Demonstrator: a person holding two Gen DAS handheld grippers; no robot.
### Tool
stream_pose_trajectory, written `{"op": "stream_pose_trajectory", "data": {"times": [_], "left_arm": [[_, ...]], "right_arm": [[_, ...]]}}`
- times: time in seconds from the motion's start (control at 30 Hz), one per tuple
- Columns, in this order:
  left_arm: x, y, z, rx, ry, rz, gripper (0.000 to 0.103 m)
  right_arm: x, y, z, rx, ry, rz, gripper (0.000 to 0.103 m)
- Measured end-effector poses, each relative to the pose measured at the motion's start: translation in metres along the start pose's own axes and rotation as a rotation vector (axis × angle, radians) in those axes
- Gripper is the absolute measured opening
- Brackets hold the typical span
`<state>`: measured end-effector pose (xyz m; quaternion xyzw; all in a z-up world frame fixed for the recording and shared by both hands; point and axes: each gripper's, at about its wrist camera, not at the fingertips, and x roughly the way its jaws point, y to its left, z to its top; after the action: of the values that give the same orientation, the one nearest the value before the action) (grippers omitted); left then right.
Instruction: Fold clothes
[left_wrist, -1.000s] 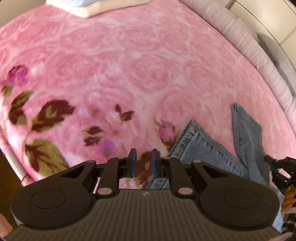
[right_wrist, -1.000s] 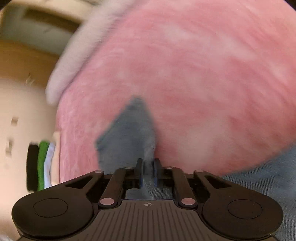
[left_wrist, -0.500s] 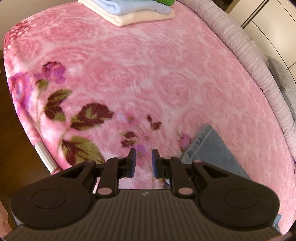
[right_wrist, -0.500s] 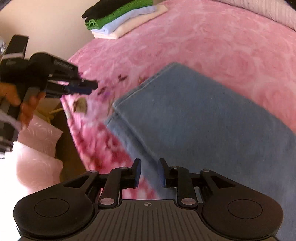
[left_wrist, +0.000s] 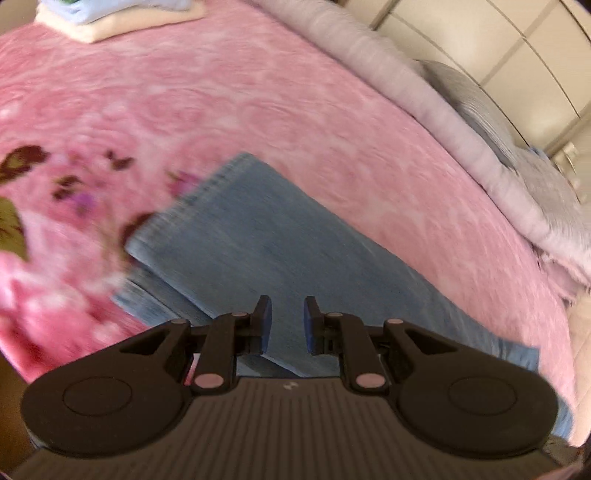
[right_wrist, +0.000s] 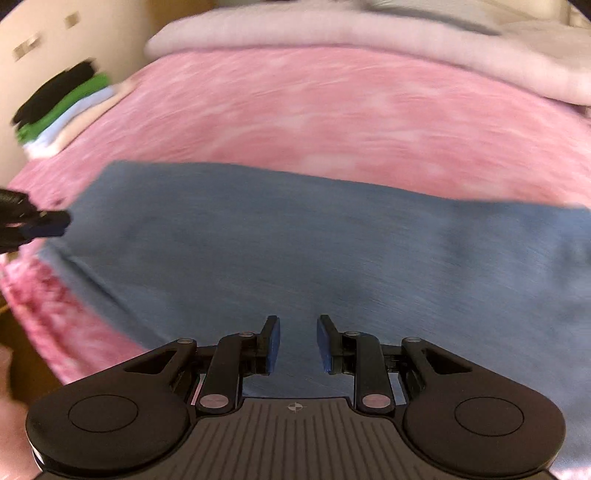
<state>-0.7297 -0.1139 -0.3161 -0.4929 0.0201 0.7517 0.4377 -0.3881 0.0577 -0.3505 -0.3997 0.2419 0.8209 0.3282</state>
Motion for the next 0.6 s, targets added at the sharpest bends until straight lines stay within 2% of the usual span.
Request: {"op": "stream_pose_trajectory", "data": {"times": [0.13,0.27,0.47,0.53,0.6], "left_arm": [[0.008,-0.020,-0.030,0.089,-0.079,-0.008,0.013],[0.018,-0.032,-0.051,0.197,-0.164,-0.011,0.013],[0.027,-0.038,-0.082,0.295,-0.251,-0.050,0.015],[0.021,-0.037,-0.092,0.320,-0.282,-0.065,0.017],[0.008,-0.031,-0.101,0.300,-0.297,-0.077,0.017]], "right_arm": [[-0.018,-0.038,-0.035,0.021,-0.127,-0.084,0.026],[-0.024,-0.071,-0.060,0.100,-0.251,-0.102,0.026],[-0.032,-0.076,-0.088,0.071,-0.406,-0.122,0.026],[-0.038,-0.069,-0.099,0.037,-0.427,-0.141,0.026],[-0.046,-0.061,-0.110,-0.001,-0.440,-0.161,0.026]]}}
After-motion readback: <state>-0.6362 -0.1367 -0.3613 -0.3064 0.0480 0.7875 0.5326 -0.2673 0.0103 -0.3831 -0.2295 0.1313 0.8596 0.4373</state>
